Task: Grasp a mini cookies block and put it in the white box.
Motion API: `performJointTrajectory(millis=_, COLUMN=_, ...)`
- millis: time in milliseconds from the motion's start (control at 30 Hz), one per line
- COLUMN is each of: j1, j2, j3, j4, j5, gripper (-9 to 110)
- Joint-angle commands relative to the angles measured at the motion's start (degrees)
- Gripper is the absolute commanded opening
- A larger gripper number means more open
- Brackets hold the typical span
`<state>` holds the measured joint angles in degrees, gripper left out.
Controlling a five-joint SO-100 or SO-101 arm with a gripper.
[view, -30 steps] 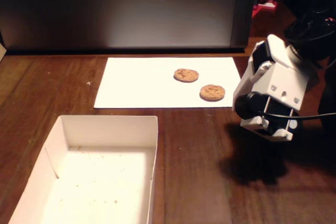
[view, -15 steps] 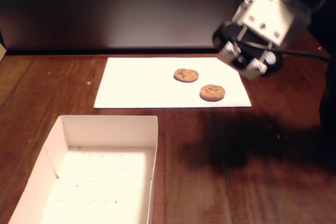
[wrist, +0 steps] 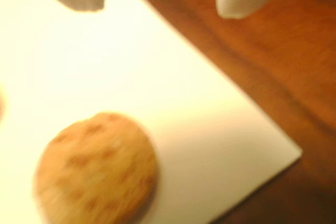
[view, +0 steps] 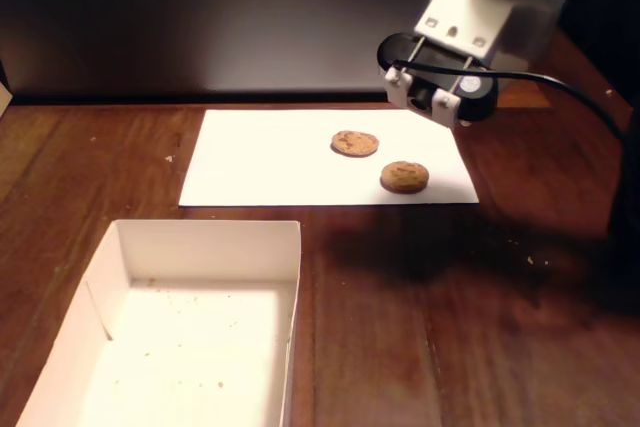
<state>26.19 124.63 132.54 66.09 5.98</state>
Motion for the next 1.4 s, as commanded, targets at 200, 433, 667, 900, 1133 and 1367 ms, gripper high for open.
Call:
performJointTrajectory(millis=200, j1=-0.9, j2=-7.8, j3=-10.5, j4=1.9, j5=0.7, gripper=13)
performJointTrajectory(millis=433, j1=-1.8, j2=-14.1, j3=-10.8, j4=-0.8, j5=1.8, gripper=18)
performJointTrajectory(millis=667, j1=-1.4, j2=-17.5, j3=-12.5, j4=-2.2, j5=1.3, gripper=25)
performJointTrajectory(millis=900, j1=-0.6, j2=-22.8, j3=-14.5, j4=-2.3, j5=1.3, gripper=30)
performJointTrajectory(millis=1133, j1=0.3, j2=-26.3, j3=-15.1, j4=-3.3, j5=2.0, gripper=31)
performJointTrajectory(millis=1367, j1=-0.4, j2=-29.0, j3=-14.5, j4=-5.4, j5=3.1, gripper=31)
